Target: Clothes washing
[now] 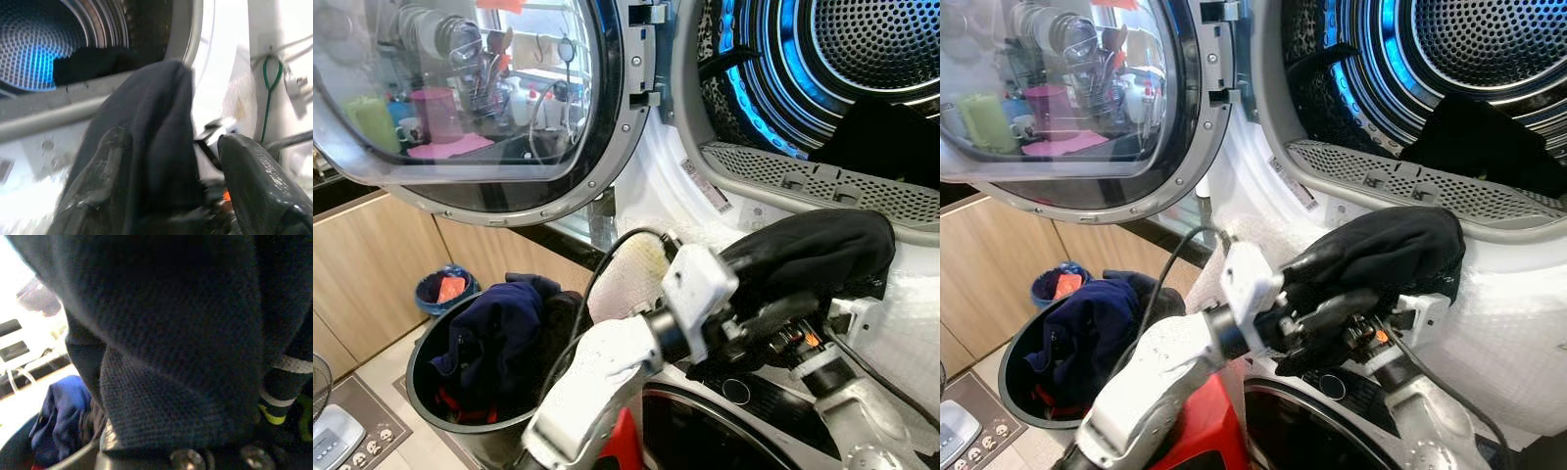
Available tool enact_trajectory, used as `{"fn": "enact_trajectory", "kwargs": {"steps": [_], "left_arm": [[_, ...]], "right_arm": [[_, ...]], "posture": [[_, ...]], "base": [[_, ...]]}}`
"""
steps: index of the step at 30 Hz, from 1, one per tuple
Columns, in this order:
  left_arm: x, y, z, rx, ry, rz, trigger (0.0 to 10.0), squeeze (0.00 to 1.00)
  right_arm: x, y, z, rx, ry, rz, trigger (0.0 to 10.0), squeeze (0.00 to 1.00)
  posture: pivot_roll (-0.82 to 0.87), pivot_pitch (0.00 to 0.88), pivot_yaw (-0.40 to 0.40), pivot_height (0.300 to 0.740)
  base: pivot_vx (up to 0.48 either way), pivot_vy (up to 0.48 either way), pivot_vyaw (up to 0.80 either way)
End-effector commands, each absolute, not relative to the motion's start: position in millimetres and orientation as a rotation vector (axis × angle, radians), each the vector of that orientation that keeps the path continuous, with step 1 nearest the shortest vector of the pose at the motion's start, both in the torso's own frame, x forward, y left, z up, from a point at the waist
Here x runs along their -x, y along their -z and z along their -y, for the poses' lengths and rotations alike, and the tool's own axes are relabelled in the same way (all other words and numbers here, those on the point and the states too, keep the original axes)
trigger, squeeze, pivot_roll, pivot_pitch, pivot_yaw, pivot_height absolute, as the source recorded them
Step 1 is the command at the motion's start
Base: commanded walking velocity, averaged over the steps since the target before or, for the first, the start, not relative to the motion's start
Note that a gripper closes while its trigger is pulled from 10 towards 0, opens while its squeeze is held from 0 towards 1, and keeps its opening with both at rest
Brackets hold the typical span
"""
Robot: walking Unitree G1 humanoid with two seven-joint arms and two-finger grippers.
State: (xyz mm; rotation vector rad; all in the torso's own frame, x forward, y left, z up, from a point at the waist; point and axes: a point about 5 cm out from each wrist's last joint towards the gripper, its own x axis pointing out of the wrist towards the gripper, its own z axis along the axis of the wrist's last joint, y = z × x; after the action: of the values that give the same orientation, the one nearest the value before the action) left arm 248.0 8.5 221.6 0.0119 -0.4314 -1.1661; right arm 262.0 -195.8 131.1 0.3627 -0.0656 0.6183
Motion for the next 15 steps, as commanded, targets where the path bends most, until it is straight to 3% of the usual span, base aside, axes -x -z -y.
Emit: {"fn": "enact_trajectory", "kwargs": {"steps": [1, 8, 9, 10, 15], "left_arm": [[-246.1, -222.3, -20.7, -0.023, 1.175, 0.431, 10.0, 1.0], [-234.5, -216.5, -63.9, -0.076, 1.207, 0.356, 10.0, 1.0], [-229.9, -215.1, -72.0, -0.078, 1.234, 0.324, 10.0, 0.33], [-227.7, -214.5, -78.5, -0.075, 1.241, 0.3, 10.0, 0.0], [-217.9, -214.9, -104.0, -0.073, 1.262, 0.239, 10.0, 0.0]], "right_arm": [[-258.7, -139.4, 194.6, -0.334, -0.698, 0.092, 0.0, 0.0], [-256.3, -148.1, 202.8, -0.231, -0.804, 0.09, 0.0, 0.0], [-259.6, -152.2, 206.5, -0.209, -0.801, 0.107, 0.0, 0.0], [-262.2, -156.1, 208.7, -0.192, -0.803, 0.121, 0.0, 0.0], [-272.0, -170.7, 215.9, -0.165, -0.833, 0.165, 0.0, 0.0]], "posture": [[0.03, 0.0, -0.002, 0.74], [0.04, 0.0, -0.004, 0.74], [0.04, 0.0, -0.004, 0.74], [0.04, 0.0, -0.004, 0.74], [0.07, 0.0, -0.027, 0.74]], "base": [[0.0, 0.0, 0.0], [0.0, 0.0, 0.0], [0.0, 0.0, 0.0], [0.0, 0.0, 0.0], [0.0, 0.0, 0.0]]}}
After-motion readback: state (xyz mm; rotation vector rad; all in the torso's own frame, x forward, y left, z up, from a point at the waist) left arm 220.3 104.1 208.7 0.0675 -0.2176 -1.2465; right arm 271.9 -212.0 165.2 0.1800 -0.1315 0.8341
